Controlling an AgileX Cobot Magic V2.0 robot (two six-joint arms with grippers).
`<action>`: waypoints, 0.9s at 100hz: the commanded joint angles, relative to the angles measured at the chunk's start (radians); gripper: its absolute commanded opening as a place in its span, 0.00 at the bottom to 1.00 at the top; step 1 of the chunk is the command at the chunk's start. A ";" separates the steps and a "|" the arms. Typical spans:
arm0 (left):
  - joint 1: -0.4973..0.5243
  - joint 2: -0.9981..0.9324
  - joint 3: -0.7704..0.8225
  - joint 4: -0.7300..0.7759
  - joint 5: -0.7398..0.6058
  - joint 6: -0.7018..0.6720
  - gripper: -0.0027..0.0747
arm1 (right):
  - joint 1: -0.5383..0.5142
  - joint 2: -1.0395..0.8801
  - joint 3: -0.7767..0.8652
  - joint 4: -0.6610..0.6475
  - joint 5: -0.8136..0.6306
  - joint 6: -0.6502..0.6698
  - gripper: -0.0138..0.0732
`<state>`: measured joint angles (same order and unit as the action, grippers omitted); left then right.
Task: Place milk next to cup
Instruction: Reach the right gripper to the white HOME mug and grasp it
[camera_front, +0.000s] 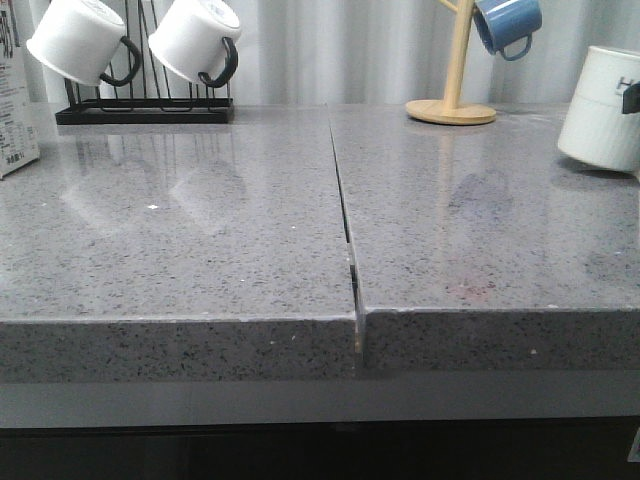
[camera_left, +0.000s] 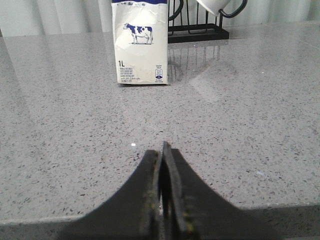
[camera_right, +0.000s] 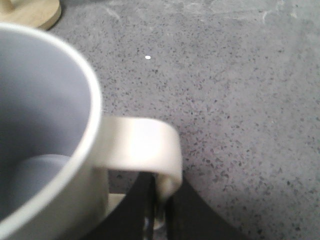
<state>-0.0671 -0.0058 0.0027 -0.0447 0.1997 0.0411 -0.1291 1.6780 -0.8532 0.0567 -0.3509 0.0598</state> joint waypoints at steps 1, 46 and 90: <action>0.004 -0.031 0.037 -0.005 -0.080 -0.009 0.01 | -0.007 -0.039 -0.033 -0.006 -0.076 -0.006 0.11; 0.004 -0.031 0.037 -0.005 -0.080 -0.009 0.01 | 0.213 -0.205 -0.033 -0.006 0.012 -0.004 0.12; 0.004 -0.031 0.037 -0.005 -0.080 -0.009 0.01 | 0.505 -0.119 -0.107 -0.006 0.021 -0.016 0.12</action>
<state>-0.0671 -0.0058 0.0027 -0.0447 0.1997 0.0411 0.3561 1.5580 -0.8956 0.0567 -0.2661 0.0567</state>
